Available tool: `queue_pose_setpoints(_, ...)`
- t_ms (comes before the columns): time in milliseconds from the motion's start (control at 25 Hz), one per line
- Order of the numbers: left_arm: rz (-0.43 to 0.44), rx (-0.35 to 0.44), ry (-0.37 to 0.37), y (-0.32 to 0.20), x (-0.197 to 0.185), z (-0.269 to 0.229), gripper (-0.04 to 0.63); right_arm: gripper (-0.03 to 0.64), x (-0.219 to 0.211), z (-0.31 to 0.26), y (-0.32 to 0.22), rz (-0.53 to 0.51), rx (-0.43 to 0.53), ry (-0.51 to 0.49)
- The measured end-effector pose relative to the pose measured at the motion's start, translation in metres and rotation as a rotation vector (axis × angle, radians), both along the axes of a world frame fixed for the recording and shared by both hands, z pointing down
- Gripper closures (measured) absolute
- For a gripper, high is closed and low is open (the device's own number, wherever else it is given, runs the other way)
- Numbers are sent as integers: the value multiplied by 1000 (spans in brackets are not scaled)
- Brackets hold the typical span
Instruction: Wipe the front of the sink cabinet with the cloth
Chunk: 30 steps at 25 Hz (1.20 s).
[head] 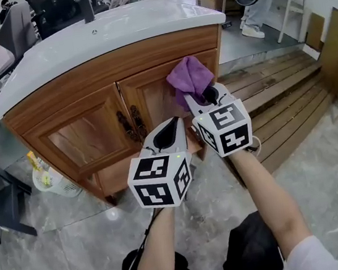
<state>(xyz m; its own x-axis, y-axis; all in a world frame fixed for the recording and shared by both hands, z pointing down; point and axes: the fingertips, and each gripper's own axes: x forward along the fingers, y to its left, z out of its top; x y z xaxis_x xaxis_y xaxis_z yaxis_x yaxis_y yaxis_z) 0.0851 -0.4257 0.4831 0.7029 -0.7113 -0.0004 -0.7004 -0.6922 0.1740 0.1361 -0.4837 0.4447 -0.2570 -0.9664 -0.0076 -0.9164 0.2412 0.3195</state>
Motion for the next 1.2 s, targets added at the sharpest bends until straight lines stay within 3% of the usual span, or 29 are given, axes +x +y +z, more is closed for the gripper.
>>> queue_pose_setpoints(200, 34, 1, -3, 5, 19, 1, 589, 540, 29, -1, -1, 63, 1, 17)
queue_pose_setpoints(480, 19, 1, -9, 4, 14, 4, 589, 540, 75, 3, -3, 160, -17, -7)
queue_pose_setpoints(680, 16, -1, -7, 4, 16, 5, 589, 540, 82, 8, -1, 165, -33, 12)
queue_pose_setpoints(880, -1, 5, -12, 3, 10, 4, 589, 540, 51, -1, 10, 85, -5, 30)
queue_pose_setpoints(1200, -109, 12, -27, -5, -37, 1, 589, 540, -55, -8, 30, -163, 18, 10)
